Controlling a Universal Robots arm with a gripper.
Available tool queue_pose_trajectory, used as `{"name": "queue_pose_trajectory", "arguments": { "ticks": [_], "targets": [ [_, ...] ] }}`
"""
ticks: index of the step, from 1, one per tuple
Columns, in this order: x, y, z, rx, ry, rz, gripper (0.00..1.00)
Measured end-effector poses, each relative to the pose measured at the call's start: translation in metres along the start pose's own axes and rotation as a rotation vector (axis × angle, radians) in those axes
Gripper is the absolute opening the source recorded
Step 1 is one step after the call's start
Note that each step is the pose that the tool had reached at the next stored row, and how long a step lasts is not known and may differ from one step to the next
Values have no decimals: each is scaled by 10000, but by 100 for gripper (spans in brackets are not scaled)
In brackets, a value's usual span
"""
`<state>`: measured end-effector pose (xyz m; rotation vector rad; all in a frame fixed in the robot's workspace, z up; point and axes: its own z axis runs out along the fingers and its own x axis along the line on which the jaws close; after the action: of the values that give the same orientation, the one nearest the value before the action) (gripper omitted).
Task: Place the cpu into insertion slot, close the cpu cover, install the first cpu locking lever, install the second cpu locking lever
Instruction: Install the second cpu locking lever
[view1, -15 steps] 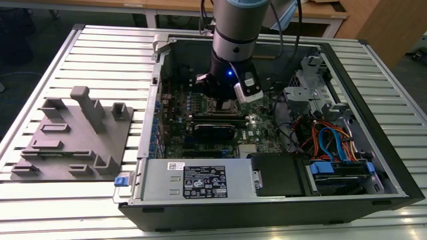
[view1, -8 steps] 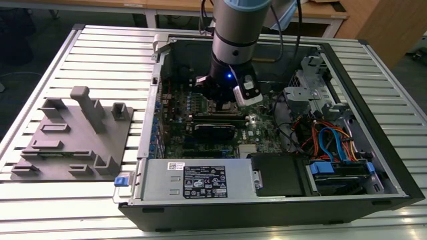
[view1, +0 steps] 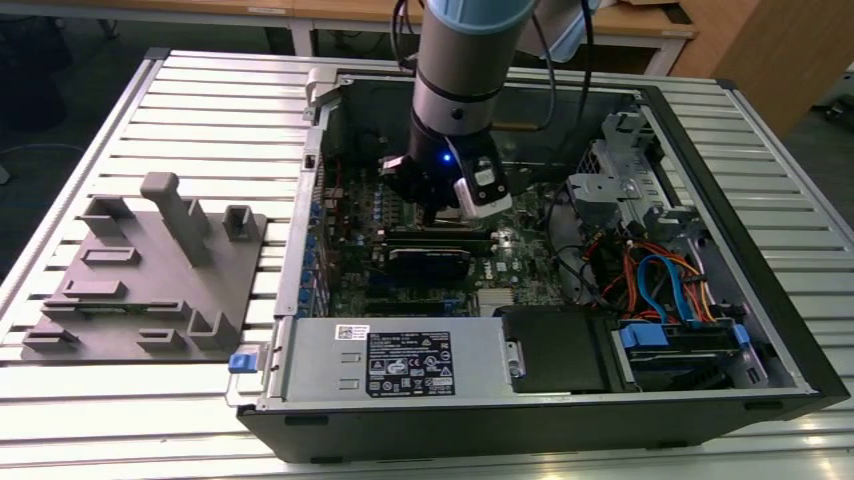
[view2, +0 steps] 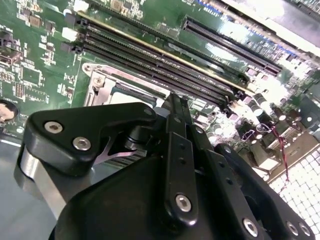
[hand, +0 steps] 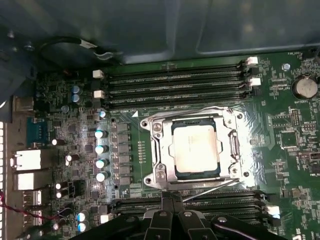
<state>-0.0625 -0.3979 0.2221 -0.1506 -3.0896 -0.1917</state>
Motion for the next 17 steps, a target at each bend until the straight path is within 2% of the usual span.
{"name": "queue_pose_trajectory", "arguments": {
  "ticks": [3, 7, 11, 17],
  "targets": [
    [4, -27, 10, -197, 20, -7, 10],
    [12, -60, 16, -318, 31, -12, 10],
    [18, -92, 25, -350, 41, -57, 10],
    [15, -108, 38, -360, 84, -352, 10]
  ]
}}
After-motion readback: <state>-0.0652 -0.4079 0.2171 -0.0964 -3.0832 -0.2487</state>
